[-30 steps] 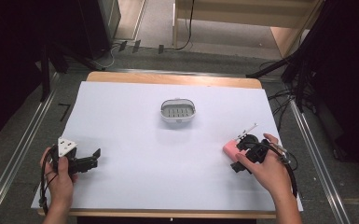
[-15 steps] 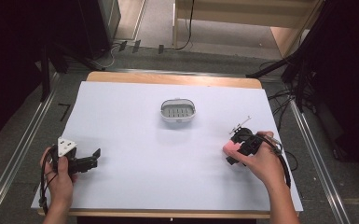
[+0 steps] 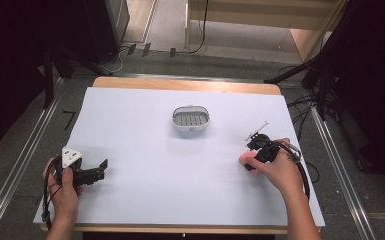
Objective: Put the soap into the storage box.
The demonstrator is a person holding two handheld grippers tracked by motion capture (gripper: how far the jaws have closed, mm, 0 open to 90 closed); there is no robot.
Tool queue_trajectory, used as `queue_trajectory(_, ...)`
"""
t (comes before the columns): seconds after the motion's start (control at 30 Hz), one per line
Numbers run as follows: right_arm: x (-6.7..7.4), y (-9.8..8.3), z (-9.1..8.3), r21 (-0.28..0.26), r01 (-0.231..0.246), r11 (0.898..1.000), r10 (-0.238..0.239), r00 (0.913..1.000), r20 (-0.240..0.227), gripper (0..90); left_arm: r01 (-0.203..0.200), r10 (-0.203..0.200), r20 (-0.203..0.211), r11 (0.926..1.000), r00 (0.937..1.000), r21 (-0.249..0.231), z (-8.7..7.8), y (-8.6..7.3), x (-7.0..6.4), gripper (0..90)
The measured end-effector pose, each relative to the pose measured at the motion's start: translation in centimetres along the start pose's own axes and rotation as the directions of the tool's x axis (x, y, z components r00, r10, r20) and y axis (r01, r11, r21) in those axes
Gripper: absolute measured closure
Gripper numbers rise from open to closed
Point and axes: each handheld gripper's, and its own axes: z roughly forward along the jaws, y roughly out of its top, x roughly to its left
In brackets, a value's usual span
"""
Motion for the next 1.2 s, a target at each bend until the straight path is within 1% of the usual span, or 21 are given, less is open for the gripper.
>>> queue_trajectory(0.03, -0.1, 0.0, 0.1, 0.002, -0.002, 1.0, 0.002, 0.9999, -0.01, 32.1, 0.0, 0.0, 0.0, 1.0, 1.0, 0.0, 0.0, 0.0, 0.0, 0.0)
queue_trajectory(0.07, 0.0, 0.1, 0.2, 0.003, -0.016, 1.0, 0.016, 0.9997, -0.016, 32.2, 0.0, 0.0, 0.0, 1.0, 1.0, 0.0, 0.0, 0.0, 0.0, 0.0)
queue_trajectory(0.13, -0.1, 0.1, 0.3, 0.004, -0.013, 1.0, 0.013, 0.9998, -0.017, 32.3, 0.001, -0.001, 0.0, 1.0, 1.0, -0.001, 0.0, 0.0, 0.0, 0.0)
queue_trajectory(0.17, -0.1, 0.2, 0.5, 0.013, -0.017, 1.0, 0.017, 0.9997, -0.017, 32.5, 0.0, 0.0, 0.0, 1.0, 1.0, 0.0, 0.0, 0.0, 0.0, 0.0)
queue_trajectory(0.2, -0.1, 0.3, 0.7, 0.024, -0.029, 0.999, 0.03, 0.9994, -0.019, 33.3, 0.0, 0.0, 0.0, 1.0, 1.0, 0.0, 0.0, 0.0, 0.0, 0.0)
queue_trajectory(0.27, -0.1, 0.4, 0.9, 0.029, -0.033, 0.999, 0.034, 0.999, -0.028, 37.0, 0.001, -0.001, 0.0, 1.0, 1.0, -0.001, 0.0, 0.0, 0.0, 0.0)
queue_trajectory(0.4, -0.2, 0.6, 1.0, 0.045, -0.026, 0.999, 0.027, 0.9988, -0.04, 38.2, 0.001, -0.001, 0.002, 1.0, 1.0, 0.0, 0.0, 0.0, 0.0, 0.0)
queue_trajectory(0.53, -0.1, 0.8, 0.9, 0.058, 0.001, 0.998, 0.001, 0.9995, -0.032, 38.3, 0.002, -0.002, 0.002, 1.0, 1.0, 0.0, 0.0, 0.0, 0.0, 0.0)
queue_trajectory(0.57, 0.0, 0.8, 0.7, 0.053, 0.0, 0.999, 0.002, 0.9996, -0.027, 38.3, 0.002, -0.002, 0.002, 1.0, 1.0, 0.0, 0.0, 0.0, 0.0, 0.0)
queue_trajectory(0.6, -0.1, 0.9, 0.6, 0.041, 0.012, 0.999, -0.011, 0.9997, -0.022, 38.3, 0.002, -0.002, 0.002, 1.0, 1.0, 0.0, 0.0, 0.0, 0.0, 0.0)
queue_trajectory(0.63, -0.1, 0.9, 0.6, 0.041, 0.012, 0.999, -0.011, 0.9997, -0.022, 38.3, 0.002, -0.002, 0.002, 1.0, 1.0, 0.0, 0.0, 0.0, 0.0, 0.0)
queue_trajectory(0.67, -0.1, 1.1, 0.2, 0.023, 0.02, 1.0, -0.019, 0.9995, -0.024, 38.4, 0.002, -0.002, 0.002, 1.0, 1.0, 0.0, 0.0, 0.0, 0.0, 0.0)
queue_trajectory(0.7, 0.0, 1.2, -0.1, 0.016, 0.026, 1.0, -0.026, 0.9995, -0.02, 38.4, 0.002, -0.002, 0.002, 1.0, 1.0, 0.0, 0.0, 0.0, 0.0, 0.0)
queue_trajectory(0.83, 0.3, 2.0, -1.0, 0.005, 0.07, 0.998, -0.07, 0.9973, -0.021, 38.4, 0.002, -0.002, 0.002, 1.0, 1.0, 0.0, 0.0, 0.0, 0.0, 0.0)
queue_trajectory(0.93, 0.6, 2.6, -1.4, -0.005, 0.111, 0.994, -0.111, 0.9932, -0.034, 38.4, 0.003, -0.003, 0.002, 1.0, 1.0, 0.0, 0.0, 0.0, 0.0, 0.0)
queue_trajectory(1.03, 1.2, 3.2, -1.6, -0.002, 0.142, 0.99, -0.142, 0.9885, -0.053, 38.3, 0.002, -0.002, 0.002, 1.0, 1.0, 0.0, 0.0, 0.0, 0.0, 0.0)
queue_trajectory(1.1, 1.5, 3.7, -1.6, -0.003, 0.171, 0.985, -0.171, 0.9835, -0.058, 38.3, 0.002, -0.002, 0.002, 1.0, 1.0, 0.0, 0.0, 0.0, 0.0, 0.0)
queue_trajectory(1.17, 2.0, 4.1, -1.7, -0.003, 0.186, 0.983, -0.185, 0.9804, -0.066, 38.3, 0.001, -0.001, 0.003, 1.0, 1.0, 0.0, 0.0, 0.0, 0.0, 0.0)
queue_trajectory(1.2, 2.1, 4.4, -1.7, -0.005, 0.2, 0.98, -0.199, 0.9774, -0.07, 38.3, 0.001, -0.001, 0.004, 1.0, 1.0, 0.0, 0.0, 0.0, 0.1, 0.0)
